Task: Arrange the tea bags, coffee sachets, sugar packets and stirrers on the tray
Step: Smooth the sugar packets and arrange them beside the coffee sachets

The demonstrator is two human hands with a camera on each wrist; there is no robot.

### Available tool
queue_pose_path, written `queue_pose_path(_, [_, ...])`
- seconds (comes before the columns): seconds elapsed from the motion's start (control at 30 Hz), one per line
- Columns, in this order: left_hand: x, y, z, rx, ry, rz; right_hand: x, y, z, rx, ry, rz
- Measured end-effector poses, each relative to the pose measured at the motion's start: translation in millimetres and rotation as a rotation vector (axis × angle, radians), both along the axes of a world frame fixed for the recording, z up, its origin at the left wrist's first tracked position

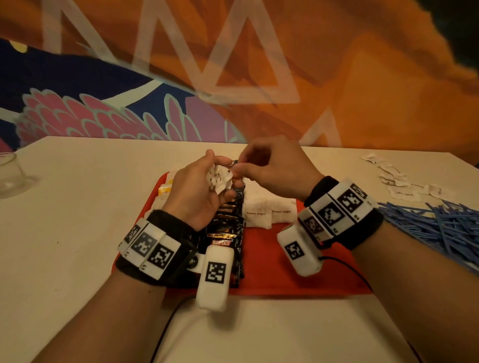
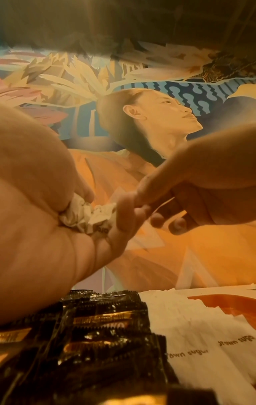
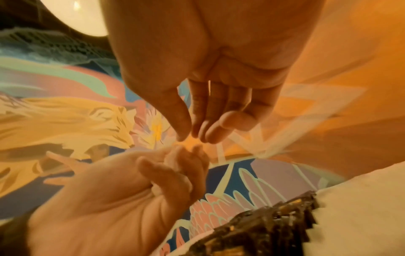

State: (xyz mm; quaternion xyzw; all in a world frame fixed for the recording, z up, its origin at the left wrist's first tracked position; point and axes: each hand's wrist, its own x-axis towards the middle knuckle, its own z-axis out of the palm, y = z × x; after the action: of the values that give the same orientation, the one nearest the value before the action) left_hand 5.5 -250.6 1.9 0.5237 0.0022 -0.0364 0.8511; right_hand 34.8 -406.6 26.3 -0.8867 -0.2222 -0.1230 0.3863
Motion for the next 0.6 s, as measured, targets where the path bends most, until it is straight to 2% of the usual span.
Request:
queue_pose_path(0.13, [0,-1,-2,-0.022,0.013,-0.006,0,5,-7,0.049,0.101,0.005])
queue_pose_path(0.33, [2,-2,-5,0.004,-0.033,-0.039,4,2,-13,0.201,0.085,-0.002])
queue_pose_path(0.6, [6,-2,-6,0.077,-0.055,0.044,8,-9,-5,0.437,0.04,-0.016])
